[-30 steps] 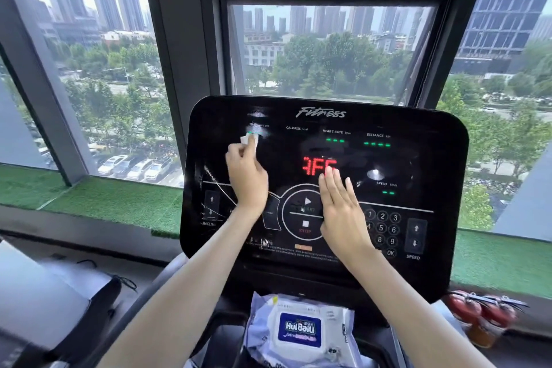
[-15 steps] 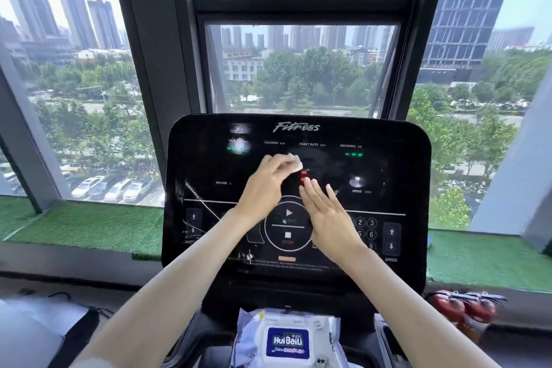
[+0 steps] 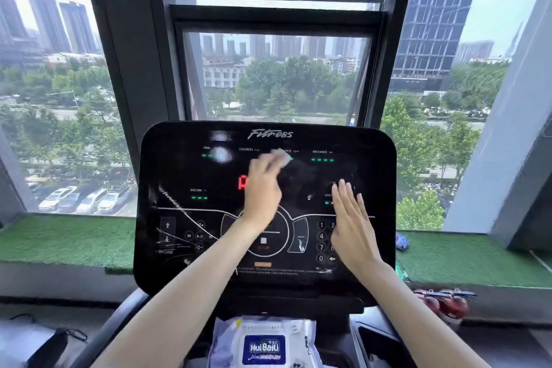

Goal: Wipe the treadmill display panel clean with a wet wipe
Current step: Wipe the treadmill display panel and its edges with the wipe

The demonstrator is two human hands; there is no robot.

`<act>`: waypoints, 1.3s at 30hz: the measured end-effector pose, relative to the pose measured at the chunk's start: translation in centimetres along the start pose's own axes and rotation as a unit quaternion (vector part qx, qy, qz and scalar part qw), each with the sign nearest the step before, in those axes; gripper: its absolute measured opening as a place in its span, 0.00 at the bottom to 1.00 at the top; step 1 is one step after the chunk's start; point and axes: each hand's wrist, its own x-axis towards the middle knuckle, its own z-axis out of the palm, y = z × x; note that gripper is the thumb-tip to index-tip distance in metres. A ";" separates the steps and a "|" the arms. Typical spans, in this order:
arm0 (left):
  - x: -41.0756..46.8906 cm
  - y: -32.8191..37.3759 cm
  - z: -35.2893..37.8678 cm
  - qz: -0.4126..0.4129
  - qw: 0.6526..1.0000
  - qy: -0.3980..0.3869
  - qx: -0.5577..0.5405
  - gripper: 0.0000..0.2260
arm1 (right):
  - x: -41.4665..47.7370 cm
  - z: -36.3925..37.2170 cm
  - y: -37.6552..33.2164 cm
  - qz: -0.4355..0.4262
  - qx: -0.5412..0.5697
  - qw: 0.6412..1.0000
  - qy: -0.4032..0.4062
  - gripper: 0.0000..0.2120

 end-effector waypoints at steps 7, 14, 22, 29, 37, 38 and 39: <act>1.1 -1.8 -0.3 -0.048 0.997 0.029 -0.054 0.23 | 0.3 0.1 0.4 -0.020 -0.012 1.000 -0.018 0.38; -1.0 -0.5 0.6 0.207 0.953 -0.222 0.015 0.25 | 0.1 0.4 0.7 -0.023 -0.042 0.998 -0.033 0.41; -2.3 0.4 0.5 0.222 0.945 -0.238 0.013 0.25 | 0.0 0.0 0.6 -0.025 -0.036 0.999 -0.030 0.40; -1.7 0.4 0.3 0.084 0.990 -0.111 -0.006 0.21 | 0.0 0.2 0.6 -0.025 -0.024 0.999 -0.017 0.39; -2.0 -0.2 0.0 0.045 0.997 -0.061 -0.018 0.20 | 0.1 0.3 0.6 -0.024 -0.019 0.999 -0.014 0.39; -2.3 0.1 0.1 0.047 0.998 -0.047 -0.001 0.20 | 0.1 0.3 0.6 -0.024 -0.018 0.999 -0.013 0.39; -2.8 0.6 0.3 0.098 0.992 -0.076 0.025 0.22 | 0.1 0.4 0.7 -0.024 -0.019 0.999 -0.013 0.39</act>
